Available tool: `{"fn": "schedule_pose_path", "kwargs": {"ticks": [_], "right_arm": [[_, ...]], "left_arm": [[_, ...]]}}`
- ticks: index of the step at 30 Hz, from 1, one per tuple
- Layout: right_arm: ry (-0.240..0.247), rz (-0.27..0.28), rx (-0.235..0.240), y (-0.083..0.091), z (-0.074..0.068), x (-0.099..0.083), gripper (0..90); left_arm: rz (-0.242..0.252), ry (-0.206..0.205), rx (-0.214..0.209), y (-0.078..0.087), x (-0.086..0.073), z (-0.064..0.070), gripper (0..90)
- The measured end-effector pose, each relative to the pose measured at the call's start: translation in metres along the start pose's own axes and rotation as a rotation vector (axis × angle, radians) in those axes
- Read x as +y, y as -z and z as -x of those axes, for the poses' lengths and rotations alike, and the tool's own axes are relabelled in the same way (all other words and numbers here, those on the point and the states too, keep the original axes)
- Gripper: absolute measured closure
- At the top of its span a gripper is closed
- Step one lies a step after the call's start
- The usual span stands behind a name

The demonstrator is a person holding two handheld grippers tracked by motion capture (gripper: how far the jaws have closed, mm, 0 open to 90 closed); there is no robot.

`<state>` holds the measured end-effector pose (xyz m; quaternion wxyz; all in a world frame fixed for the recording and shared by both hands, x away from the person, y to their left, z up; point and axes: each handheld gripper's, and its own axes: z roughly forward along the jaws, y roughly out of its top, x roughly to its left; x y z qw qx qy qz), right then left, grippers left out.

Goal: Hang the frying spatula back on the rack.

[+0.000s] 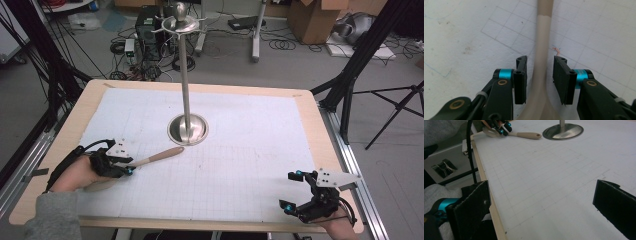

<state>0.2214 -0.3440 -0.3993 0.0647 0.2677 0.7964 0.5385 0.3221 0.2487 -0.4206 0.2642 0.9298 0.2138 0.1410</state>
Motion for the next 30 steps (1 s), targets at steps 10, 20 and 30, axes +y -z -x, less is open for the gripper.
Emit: {"fn": "schedule_pose_path", "kwargs": {"ticks": [10,20,30], "right_arm": [[-0.005,0.000,0.002,0.0003,-0.0005,0.0001,0.4],[-0.006,0.000,0.001,0.0006,-0.0007,0.0000,0.5],[-0.006,-0.004,0.002,-0.0004,-0.0010,-0.0001,0.4]], "left_arm": [[0.001,0.004,-0.007,-0.0006,-0.0004,-0.0008,65.4],[0.012,0.031,-0.028,-0.0013,-0.0029,-0.0034,67.8],[0.023,0.044,-0.055,-0.0018,-0.0047,-0.0067,70.3]]}}
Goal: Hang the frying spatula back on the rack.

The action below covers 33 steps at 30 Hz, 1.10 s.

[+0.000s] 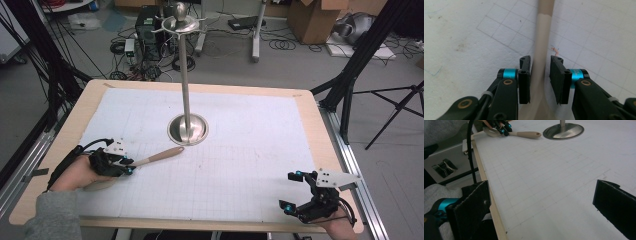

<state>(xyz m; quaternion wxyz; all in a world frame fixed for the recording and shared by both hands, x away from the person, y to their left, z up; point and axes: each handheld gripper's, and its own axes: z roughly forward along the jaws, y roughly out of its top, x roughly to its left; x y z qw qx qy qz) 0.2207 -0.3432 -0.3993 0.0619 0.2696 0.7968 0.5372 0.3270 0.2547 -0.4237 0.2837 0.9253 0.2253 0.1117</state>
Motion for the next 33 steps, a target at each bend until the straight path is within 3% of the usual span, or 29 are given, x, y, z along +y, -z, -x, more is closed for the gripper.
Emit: {"fn": "schedule_pose_path", "kwargs": {"ticks": [4,19,33], "right_arm": [[0.004,-0.002,0.003,-0.0006,0.0002,-0.0001,0.5],[0.004,0.003,-0.001,0.0004,0.0011,-0.0004,0.5],[0.001,0.000,-0.002,0.0009,0.0011,-0.0007,0.4]], "left_arm": [[0.004,-0.004,0.003,-0.0002,0.0004,-0.0004,74.7],[0.000,-0.004,0.020,0.0017,0.0001,-0.0013,77.1],[0.057,0.012,0.011,0.0073,-0.0013,-0.0016,77.1]]}}
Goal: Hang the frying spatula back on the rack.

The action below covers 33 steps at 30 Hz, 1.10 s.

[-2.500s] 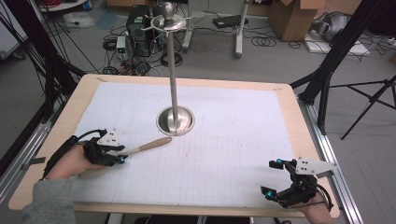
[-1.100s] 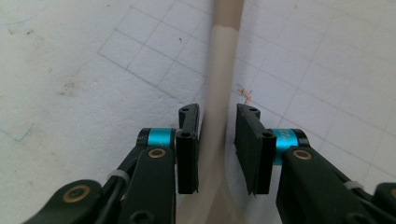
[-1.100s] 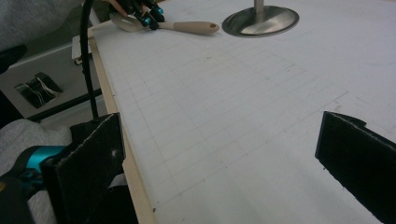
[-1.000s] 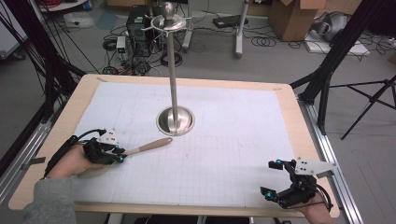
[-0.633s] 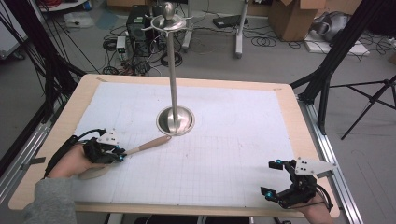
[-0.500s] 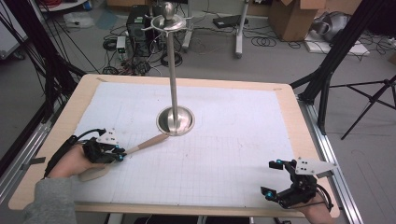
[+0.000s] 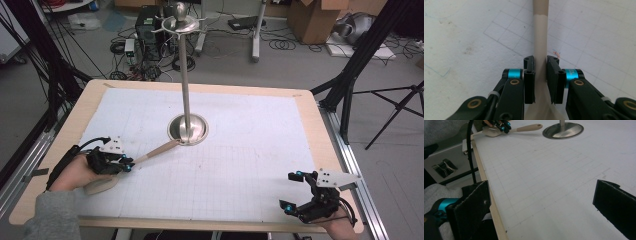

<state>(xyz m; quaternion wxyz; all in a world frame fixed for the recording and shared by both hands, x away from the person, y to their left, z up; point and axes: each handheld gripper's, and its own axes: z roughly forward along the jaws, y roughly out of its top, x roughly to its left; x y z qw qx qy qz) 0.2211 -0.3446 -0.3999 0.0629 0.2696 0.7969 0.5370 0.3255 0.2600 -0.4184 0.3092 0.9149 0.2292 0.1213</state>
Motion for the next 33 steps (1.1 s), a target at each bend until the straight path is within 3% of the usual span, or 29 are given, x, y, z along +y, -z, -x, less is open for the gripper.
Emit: {"fn": "schedule_pose_path", "kwargs": {"ticks": [5,18,24,28,33], "right_arm": [[0.000,0.000,-0.001,0.000,0.000,0.000,0.4],[-0.001,-0.001,0.000,0.000,0.001,0.000,0.4],[-0.003,-0.002,0.001,0.000,0.001,-0.001,0.5],[-0.009,-0.002,0.001,0.000,0.001,-0.001,0.4],[0.000,0.000,-0.002,0.000,0.002,-0.001,0.4]], "left_arm": [[0.040,0.011,0.020,0.004,0.002,0.000,77.1],[0.134,0.057,0.001,0.013,0.007,-0.001,77.1],[0.202,0.069,0.027,0.020,0.009,-0.002,77.1],[0.238,0.082,0.011,0.024,0.010,-0.002,77.1],[0.243,0.082,-0.009,0.026,0.013,-0.001,77.1]]}}
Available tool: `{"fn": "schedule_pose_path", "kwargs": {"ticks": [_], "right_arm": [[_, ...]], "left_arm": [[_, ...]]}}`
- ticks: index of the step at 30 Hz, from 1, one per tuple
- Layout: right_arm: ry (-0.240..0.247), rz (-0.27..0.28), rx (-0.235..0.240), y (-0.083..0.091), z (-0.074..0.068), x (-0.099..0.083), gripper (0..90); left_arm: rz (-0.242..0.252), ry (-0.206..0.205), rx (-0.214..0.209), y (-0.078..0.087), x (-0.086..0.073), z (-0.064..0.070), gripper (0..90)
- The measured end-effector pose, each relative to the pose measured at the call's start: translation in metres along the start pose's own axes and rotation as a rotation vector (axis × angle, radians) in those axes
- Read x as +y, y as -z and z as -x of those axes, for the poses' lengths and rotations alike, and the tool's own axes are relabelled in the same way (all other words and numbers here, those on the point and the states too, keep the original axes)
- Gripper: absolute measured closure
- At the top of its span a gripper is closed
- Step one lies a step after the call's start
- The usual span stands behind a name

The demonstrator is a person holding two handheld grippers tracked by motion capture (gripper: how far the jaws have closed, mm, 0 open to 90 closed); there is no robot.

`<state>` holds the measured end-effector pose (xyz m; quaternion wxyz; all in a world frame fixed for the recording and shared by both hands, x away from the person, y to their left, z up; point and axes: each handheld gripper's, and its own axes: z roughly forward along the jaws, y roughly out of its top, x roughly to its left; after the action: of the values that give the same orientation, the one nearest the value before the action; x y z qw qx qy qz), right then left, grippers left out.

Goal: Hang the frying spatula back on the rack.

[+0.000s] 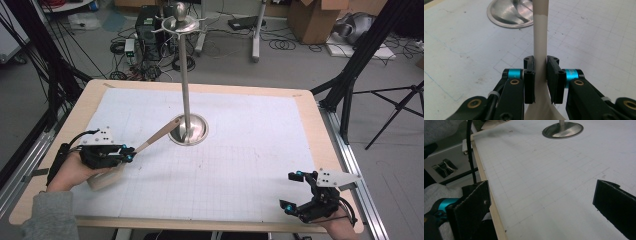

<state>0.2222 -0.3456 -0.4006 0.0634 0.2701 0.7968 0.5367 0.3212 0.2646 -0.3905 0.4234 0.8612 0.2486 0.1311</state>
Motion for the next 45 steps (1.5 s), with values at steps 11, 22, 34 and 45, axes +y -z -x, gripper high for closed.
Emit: {"fn": "schedule_pose_path", "kwargs": {"ticks": [11,22,34,45], "right_arm": [[-0.005,0.003,0.002,0.001,0.001,0.000,0.5],[-0.003,0.019,0.010,0.001,0.003,0.002,0.5],[-0.003,0.052,0.015,0.004,0.006,0.006,0.5],[-0.003,0.037,0.031,-0.003,0.009,0.007,0.5]], "left_arm": [[0.037,0.031,-0.003,0.009,0.001,-0.001,77.1],[0.067,0.018,-0.050,0.009,0.004,0.001,77.1],[0.086,0.036,-0.041,0.027,0.012,-0.008,77.2],[0.091,0.022,-0.032,0.045,0.023,-0.015,77.2]]}}
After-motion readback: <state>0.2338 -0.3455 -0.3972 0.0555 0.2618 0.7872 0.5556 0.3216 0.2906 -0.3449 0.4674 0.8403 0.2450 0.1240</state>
